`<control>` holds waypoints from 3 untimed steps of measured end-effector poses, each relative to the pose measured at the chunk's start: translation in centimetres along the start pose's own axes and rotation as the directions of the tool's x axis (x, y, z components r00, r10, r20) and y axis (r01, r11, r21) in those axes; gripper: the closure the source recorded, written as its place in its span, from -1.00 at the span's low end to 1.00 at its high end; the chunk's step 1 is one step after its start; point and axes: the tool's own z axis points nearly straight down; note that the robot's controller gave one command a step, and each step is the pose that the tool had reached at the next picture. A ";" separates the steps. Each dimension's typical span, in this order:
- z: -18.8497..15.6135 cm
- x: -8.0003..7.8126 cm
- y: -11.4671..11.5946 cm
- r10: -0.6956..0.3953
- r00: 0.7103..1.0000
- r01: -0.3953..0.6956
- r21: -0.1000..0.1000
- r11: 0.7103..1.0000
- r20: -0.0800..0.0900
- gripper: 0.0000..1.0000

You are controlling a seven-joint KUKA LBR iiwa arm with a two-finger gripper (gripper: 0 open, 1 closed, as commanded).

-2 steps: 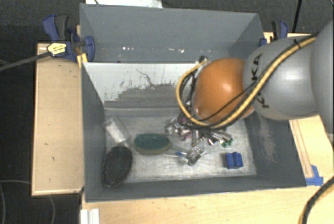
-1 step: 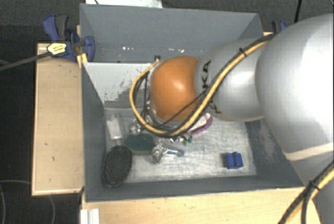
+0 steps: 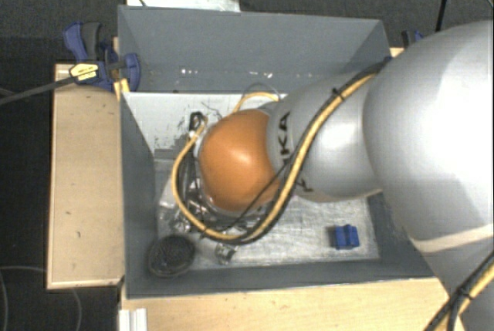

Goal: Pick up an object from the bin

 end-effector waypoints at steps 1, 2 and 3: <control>-0.1 -2.5 2.9 -0.135 0.991 0.135 0.008 0.991 -0.003 -1.00; -0.2 -2.5 2.7 -0.129 0.992 0.129 0.010 0.992 -0.002 1.00; -17.9 -1.1 -0.3 -0.216 0.976 0.216 0.007 0.976 0.004 1.00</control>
Offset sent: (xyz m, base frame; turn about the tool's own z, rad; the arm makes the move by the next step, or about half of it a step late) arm -0.0133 0.0407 -0.0004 -0.1430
